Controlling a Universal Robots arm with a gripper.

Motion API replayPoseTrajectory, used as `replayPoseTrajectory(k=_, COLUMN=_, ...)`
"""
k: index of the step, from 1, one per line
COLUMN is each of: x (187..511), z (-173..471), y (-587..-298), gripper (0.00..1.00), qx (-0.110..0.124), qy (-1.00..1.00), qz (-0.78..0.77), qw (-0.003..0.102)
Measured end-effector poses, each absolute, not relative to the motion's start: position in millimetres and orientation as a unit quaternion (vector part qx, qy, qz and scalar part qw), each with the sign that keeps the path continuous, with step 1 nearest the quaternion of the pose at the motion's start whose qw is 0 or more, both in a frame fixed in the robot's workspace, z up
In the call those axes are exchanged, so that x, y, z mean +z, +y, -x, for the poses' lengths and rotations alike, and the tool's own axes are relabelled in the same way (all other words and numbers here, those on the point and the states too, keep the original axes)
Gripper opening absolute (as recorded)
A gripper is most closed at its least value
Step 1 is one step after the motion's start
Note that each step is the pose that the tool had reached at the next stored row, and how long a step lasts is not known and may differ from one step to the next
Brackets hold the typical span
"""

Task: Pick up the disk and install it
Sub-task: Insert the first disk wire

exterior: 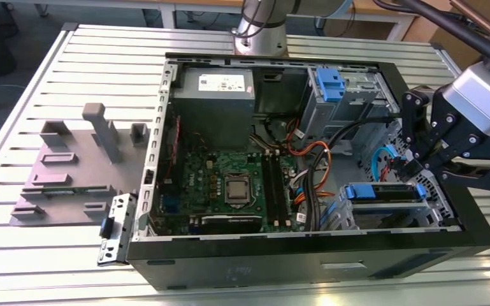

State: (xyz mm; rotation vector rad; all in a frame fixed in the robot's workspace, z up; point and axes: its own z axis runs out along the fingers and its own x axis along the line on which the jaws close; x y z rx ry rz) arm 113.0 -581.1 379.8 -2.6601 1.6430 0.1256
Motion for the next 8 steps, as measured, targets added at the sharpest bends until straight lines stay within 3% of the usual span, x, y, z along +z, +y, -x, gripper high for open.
replayPoseTrajectory(k=8, x=379.8, z=-113.0, y=-581.1, gripper=0.11, qx=0.04, qy=0.517, qz=0.855, qw=0.006)
